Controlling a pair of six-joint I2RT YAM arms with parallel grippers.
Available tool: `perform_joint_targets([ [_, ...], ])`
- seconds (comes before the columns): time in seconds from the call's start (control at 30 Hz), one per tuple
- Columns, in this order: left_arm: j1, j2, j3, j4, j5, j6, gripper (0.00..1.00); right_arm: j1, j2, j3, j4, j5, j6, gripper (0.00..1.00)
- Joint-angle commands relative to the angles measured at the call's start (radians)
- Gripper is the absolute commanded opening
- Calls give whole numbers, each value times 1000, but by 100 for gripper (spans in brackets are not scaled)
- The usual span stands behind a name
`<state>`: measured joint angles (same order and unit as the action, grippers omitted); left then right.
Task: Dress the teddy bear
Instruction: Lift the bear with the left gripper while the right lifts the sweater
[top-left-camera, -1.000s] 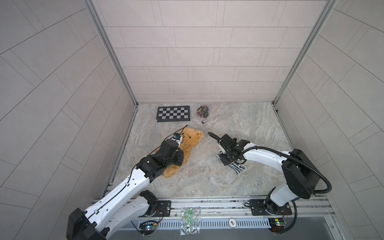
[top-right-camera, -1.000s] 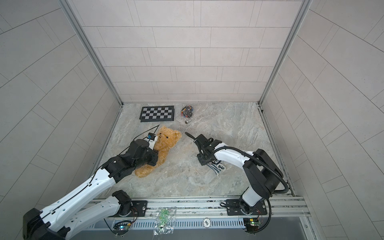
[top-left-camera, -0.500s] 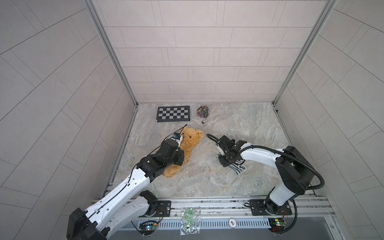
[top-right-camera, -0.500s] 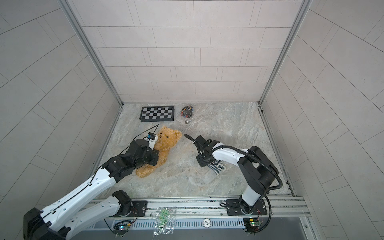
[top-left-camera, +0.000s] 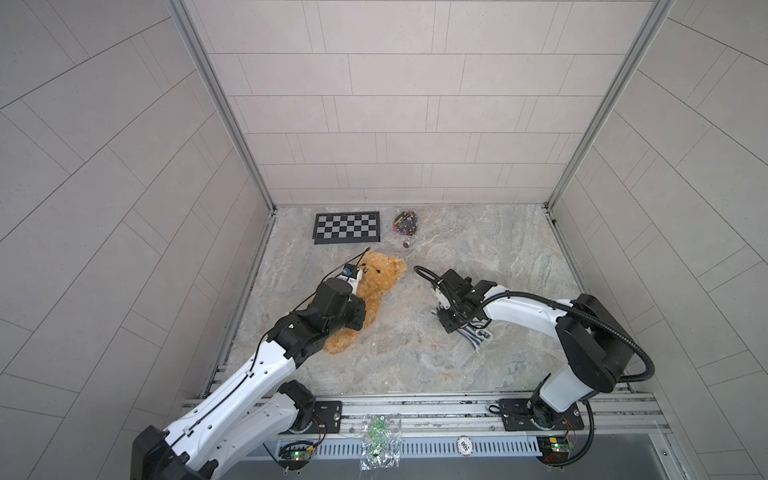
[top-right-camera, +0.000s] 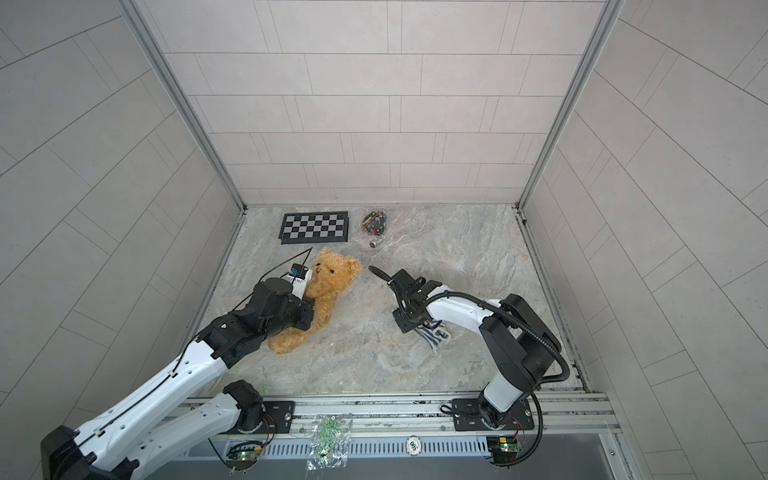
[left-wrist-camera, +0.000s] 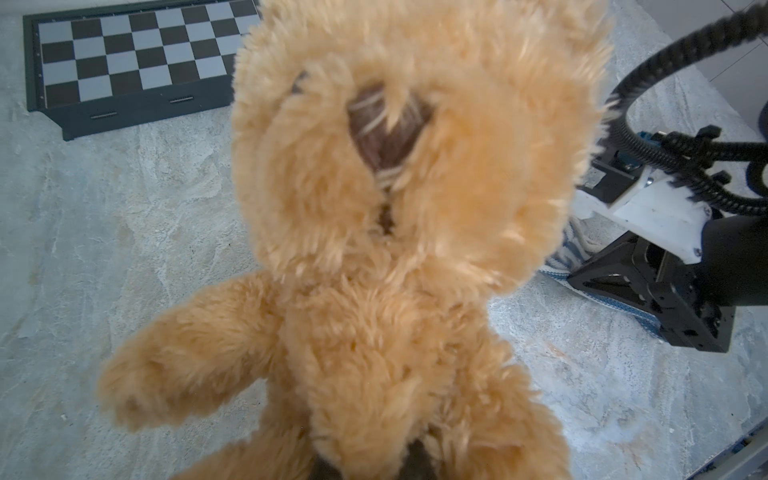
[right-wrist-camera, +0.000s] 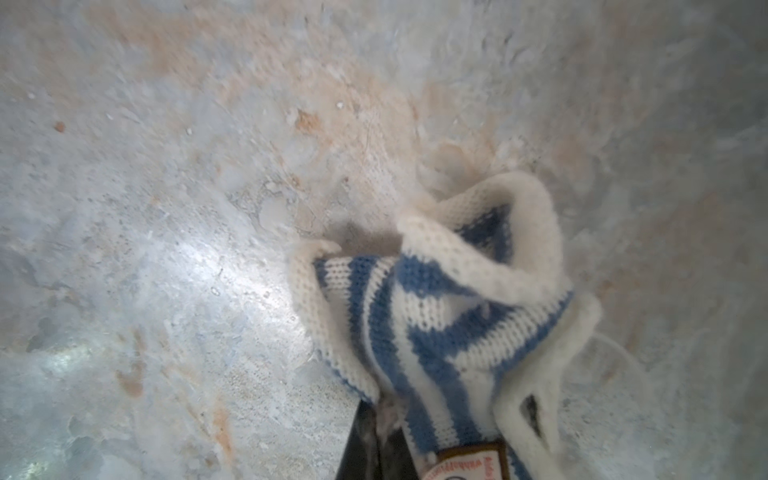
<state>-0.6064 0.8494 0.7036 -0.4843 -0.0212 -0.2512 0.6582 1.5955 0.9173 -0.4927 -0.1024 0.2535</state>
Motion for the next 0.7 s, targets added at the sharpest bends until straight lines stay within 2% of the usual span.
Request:
perform_joint_targets([
  [0.0, 7, -8, 39, 17, -7, 41, 11, -18, -39, -1, 3, -31, -43, 0],
  [0.13, 7, -3, 33, 14, 20, 65, 9, -61, -69, 3, 2, -74, -58, 0],
  [0.27, -13, 18, 29, 20, 58, 96, 0, -107, -142, 10, 4, -109, -105, 0],
  [0.43, -138, 57, 1, 98, 38, 137, 0, -153, -177, 0, 25, -106, -149, 0],
  [0.67, -286, 132, -5, 124, 7, 237, 0, -159, -197, -20, 62, -115, -191, 0],
])
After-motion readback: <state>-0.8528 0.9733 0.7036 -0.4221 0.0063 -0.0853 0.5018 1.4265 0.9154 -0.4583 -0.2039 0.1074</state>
